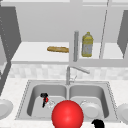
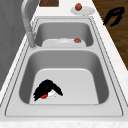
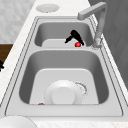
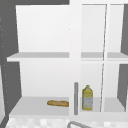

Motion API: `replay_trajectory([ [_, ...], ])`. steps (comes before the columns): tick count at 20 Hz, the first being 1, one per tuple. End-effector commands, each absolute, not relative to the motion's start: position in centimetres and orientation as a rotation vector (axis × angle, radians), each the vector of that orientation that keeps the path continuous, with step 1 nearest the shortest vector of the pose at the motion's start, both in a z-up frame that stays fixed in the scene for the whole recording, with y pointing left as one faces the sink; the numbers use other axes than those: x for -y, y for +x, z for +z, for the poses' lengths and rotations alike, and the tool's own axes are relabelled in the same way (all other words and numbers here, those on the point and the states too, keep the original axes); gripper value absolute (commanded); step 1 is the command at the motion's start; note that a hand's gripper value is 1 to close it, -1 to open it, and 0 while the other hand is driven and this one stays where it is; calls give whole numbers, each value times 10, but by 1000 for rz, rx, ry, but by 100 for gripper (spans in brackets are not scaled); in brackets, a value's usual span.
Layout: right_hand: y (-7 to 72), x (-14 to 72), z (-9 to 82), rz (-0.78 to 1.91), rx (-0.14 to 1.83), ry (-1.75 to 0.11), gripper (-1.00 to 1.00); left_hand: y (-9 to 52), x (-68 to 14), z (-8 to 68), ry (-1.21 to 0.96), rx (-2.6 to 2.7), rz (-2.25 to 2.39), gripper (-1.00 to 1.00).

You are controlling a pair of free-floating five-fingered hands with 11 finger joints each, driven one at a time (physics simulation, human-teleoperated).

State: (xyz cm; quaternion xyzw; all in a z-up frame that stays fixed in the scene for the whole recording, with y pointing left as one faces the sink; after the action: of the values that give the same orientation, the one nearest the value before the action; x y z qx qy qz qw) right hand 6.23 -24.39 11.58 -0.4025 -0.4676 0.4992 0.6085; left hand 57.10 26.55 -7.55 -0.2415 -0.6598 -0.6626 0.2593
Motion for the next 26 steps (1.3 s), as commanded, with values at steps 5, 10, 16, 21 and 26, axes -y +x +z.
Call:
replay_trajectory([
  [5, 62, 244, 116, 1153, 1080, -930, 0, 621, -265, -96, -734, 1716, -1724, -100],
  [10, 62, 244, 116, 1153, 1080, -930, 0, 631, -266, -105, -812, 1659, -1659, -100],
  [16, 62, 244, 116, 1153, 1080, -930, 0, 650, -266, -100, -851, 1617, -1625, -100],
  [21, 62, 244, 116, 1153, 1080, -930, 0, 637, -266, -96, -859, 1612, -1610, -100],
  [26, 62, 244, 116, 1153, 1080, -930, 0, 612, -267, -97, -804, 1677, -1670, -100],
])
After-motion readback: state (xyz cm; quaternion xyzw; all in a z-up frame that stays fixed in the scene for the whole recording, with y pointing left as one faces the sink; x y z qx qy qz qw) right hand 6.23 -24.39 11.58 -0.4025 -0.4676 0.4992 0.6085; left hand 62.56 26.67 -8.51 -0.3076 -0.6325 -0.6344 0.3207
